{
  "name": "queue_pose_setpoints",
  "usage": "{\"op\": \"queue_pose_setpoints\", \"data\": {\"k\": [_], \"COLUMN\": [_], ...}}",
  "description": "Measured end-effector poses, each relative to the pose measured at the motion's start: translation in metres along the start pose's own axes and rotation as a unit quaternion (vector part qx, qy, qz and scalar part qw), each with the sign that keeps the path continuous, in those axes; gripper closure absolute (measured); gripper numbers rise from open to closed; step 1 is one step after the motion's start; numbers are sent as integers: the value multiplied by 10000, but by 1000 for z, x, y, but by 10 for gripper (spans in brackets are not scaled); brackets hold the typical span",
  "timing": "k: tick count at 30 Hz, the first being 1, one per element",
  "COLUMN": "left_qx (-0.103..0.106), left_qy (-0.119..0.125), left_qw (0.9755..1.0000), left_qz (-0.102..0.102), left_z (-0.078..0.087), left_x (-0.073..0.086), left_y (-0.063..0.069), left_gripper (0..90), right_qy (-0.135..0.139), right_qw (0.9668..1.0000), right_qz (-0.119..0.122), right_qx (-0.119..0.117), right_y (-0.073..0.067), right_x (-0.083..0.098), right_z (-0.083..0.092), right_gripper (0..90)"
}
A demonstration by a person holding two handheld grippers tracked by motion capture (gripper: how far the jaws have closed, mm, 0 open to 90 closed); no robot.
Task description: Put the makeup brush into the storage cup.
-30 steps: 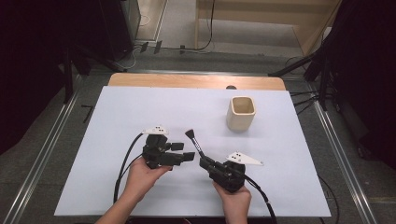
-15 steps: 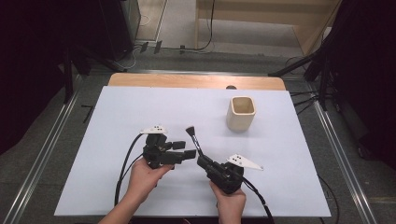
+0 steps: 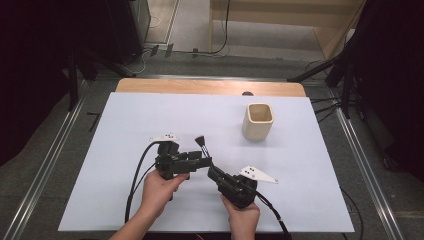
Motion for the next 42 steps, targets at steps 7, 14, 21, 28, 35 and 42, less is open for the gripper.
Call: {"op": "queue_pose_setpoints", "data": {"k": [7, 14, 21, 28, 35, 42], "left_qx": [76, -32, -134, -55, 55, 191], "left_qy": [75, 206, 238, 261, 238, 197], "left_qw": [9996, 9989, 9984, 9974, 9968, 9957], "left_qz": [261, 416, 497, 665, 759, 889], "left_z": [-1, 0, 2, 4, 4, 5], "left_x": [0, -3, -5, -5, -6, -6], "left_y": [-1, -3, -5, -7, -4, -3], "left_gripper": [419, 512, 591, 697, 732, 763], "right_qy": [34, 35, 60, 12, -35, -132], "right_qw": [10000, 10000, 9998, 9996, 9995, 9993], "right_qz": [60, 88, 179, 273, 294, 331], "right_qx": [24, 27, -18, -46, -65, -74], "right_y": [-1, -3, -6, -7, -8, -9], "right_x": [-1, 0, 1, 4, 5, 8], "right_z": [0, -1, -2, -5, -5, -7], "right_gripper": [797, 798, 797, 798, 798, 798]}}
Point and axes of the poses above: each handheld gripper's, and its own axes: z roughly backward along the jaws, x roughly out of its underside, y roughly to its right, the point moved 8 cm from there along -z, roughly forward along the jaws, and after that the axes turned 4 degrees about x, right-handed, at the moved point
